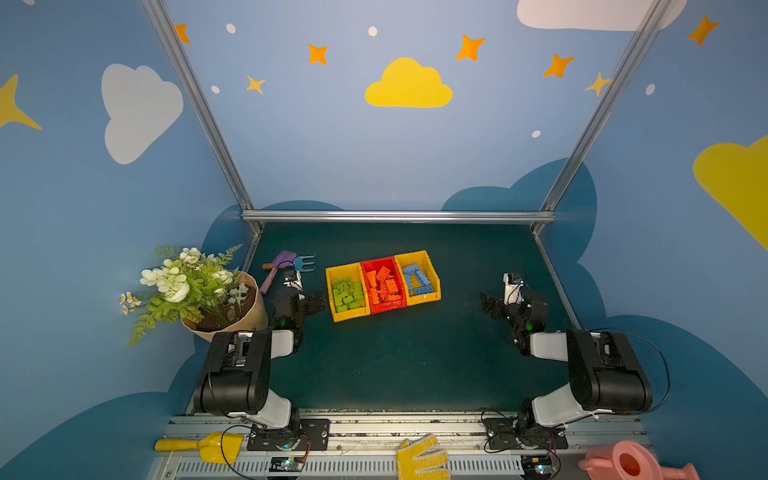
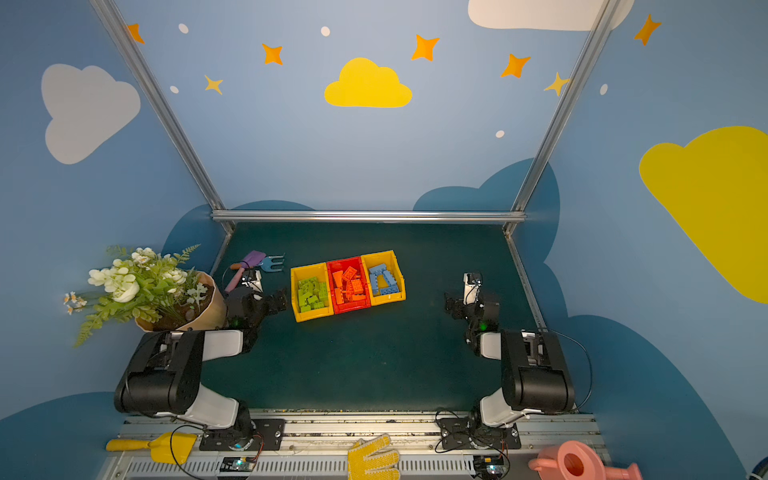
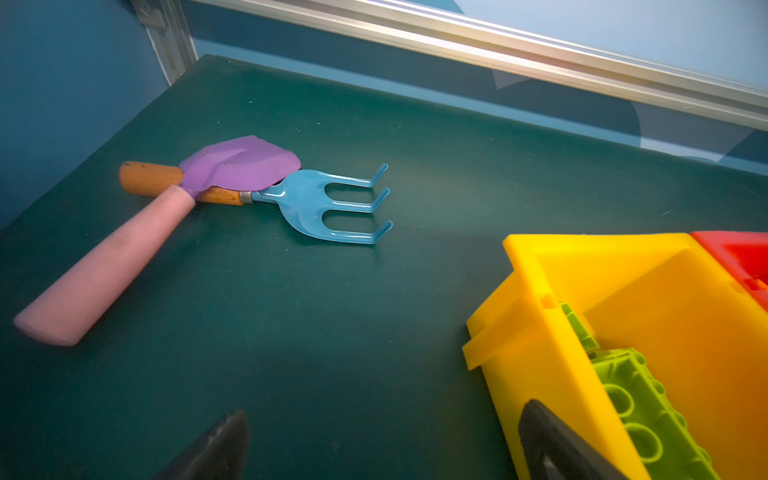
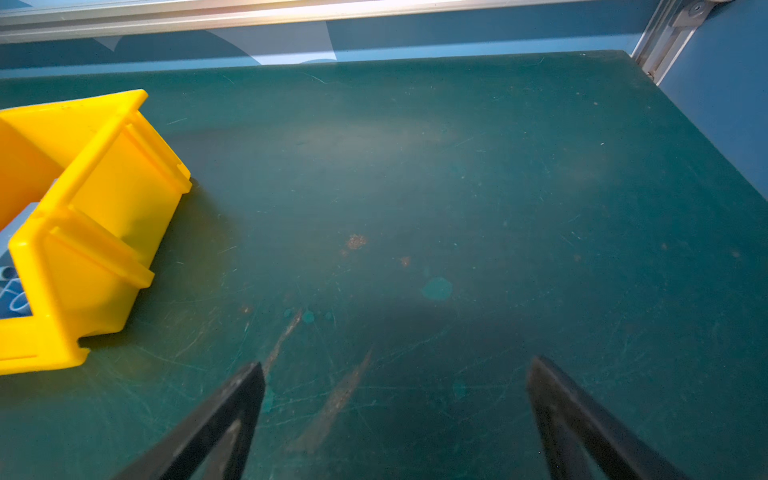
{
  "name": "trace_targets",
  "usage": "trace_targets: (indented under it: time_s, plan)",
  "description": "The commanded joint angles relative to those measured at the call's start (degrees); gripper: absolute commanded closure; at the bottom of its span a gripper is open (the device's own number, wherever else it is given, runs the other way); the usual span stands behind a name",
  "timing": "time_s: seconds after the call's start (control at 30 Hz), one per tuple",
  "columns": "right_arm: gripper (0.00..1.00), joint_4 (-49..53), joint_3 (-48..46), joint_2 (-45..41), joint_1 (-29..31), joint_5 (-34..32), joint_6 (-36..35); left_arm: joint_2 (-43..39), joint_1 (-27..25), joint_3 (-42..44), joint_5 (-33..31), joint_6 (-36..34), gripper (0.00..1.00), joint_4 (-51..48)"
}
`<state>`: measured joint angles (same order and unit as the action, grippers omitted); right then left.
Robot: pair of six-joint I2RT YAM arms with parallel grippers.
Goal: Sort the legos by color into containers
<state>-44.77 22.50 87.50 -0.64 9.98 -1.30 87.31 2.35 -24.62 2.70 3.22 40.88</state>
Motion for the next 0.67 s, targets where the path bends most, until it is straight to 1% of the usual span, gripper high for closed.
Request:
trace_targets:
  time_s: [0.0,0.63]
  plan:
    - [0.04,0.04,0.97,-0.98,0.24,-0.4,0.15,-0.45,-0.06,-0.19,-1.03,-0.9,0.0,-0.19]
    - [0.04,0.13,1.14,-0.92,0.33,-0.4,0.03,-0.51,-0.06,-0.16,-1.03,-0.9,0.0,-0.19]
